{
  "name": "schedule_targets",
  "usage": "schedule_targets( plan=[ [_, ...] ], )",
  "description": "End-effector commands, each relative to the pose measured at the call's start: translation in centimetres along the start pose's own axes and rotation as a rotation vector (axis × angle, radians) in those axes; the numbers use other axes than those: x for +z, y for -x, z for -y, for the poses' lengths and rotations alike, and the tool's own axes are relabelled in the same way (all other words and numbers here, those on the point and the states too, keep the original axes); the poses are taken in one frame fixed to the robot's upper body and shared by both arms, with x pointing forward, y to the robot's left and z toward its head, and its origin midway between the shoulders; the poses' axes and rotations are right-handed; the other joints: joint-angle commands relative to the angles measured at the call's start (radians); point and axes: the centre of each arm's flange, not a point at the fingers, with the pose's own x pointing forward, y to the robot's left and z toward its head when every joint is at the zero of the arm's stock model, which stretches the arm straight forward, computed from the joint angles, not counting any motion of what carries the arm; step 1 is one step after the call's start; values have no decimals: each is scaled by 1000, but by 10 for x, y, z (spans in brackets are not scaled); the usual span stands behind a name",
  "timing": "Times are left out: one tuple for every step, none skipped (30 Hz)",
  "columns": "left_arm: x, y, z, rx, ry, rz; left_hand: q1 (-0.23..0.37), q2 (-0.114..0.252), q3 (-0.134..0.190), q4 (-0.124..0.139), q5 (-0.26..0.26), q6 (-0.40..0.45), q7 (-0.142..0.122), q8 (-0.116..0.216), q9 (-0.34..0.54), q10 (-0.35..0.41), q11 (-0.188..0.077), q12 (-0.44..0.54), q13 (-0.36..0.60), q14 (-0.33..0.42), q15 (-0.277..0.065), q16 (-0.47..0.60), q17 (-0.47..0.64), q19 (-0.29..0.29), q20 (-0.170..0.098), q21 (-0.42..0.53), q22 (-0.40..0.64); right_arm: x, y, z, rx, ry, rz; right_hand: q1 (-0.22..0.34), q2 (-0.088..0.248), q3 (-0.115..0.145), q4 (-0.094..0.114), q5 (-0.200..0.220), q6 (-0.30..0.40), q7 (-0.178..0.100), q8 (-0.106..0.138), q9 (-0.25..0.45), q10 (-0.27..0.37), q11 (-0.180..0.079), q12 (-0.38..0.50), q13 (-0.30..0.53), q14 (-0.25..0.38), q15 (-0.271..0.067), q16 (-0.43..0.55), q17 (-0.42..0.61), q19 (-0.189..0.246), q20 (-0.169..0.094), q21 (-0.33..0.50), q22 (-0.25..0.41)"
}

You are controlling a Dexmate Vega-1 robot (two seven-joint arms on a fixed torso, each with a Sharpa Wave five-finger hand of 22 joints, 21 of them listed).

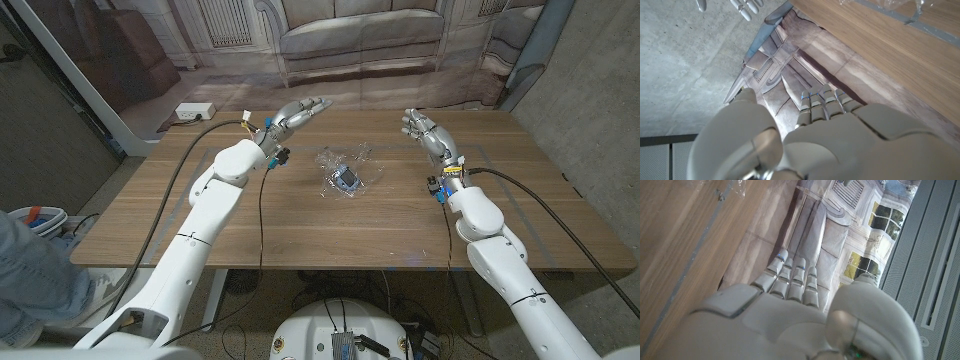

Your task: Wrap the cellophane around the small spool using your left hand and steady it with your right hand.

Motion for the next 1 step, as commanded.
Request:
schedule_targets(
  plan=[
    [-6,11,-15,-29,37,46,-6,5,2,5,2,11,-3,9,2,7,-6,5,-2,-4,-7,4,1,-10,-5,1,1,2,12,-14,-72,-74,14,-13,-2,-5,6,2,17,1,7,3,15,-5,11,0,10,-2,8,0,11,6,6,1]
  ],
)
